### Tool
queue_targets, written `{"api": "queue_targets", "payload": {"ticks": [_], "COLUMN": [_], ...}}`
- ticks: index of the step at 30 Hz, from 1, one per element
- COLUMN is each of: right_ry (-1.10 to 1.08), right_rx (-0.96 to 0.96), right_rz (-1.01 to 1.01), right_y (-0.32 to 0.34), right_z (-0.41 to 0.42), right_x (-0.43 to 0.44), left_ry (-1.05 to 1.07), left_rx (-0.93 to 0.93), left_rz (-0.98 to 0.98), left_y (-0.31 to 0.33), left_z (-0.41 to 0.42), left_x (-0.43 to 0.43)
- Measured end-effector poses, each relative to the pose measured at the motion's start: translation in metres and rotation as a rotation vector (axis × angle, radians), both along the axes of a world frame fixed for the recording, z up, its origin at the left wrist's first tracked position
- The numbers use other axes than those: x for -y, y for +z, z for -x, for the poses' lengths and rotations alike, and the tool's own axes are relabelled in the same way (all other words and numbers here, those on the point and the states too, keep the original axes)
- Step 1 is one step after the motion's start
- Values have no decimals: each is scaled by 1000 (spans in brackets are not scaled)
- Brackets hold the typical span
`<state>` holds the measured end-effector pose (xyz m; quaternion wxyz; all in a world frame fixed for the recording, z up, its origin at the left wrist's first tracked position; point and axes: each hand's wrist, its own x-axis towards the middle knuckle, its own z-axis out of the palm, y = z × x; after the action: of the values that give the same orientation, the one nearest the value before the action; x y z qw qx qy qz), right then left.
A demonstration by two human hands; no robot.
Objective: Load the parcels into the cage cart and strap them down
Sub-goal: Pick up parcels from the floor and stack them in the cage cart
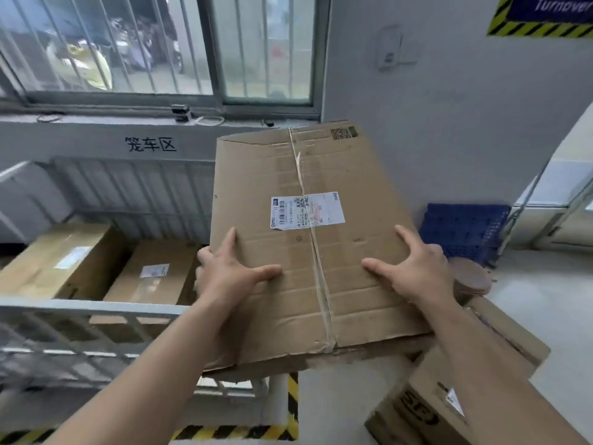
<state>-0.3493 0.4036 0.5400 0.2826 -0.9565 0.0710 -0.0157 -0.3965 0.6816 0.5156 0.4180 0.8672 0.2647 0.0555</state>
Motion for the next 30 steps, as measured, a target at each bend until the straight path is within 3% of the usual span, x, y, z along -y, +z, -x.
{"api": "queue_targets", "payload": {"ticks": [8,18,30], "right_ry": [189,421,492], "right_rx": [-73,-106,-193], "right_rz": [-21,-4,38], "right_y": [-14,-31,-52], "right_z": [-26,-114,-175], "right_x": [-125,-259,-399], "left_ry": [183,389,455], "left_rx": [-83,-162,-195], "left_rz": [-47,-12,76], "left_y": [-7,-19,-53], "left_z": [22,-7,-50], "left_x": [-114,-220,-350]}}
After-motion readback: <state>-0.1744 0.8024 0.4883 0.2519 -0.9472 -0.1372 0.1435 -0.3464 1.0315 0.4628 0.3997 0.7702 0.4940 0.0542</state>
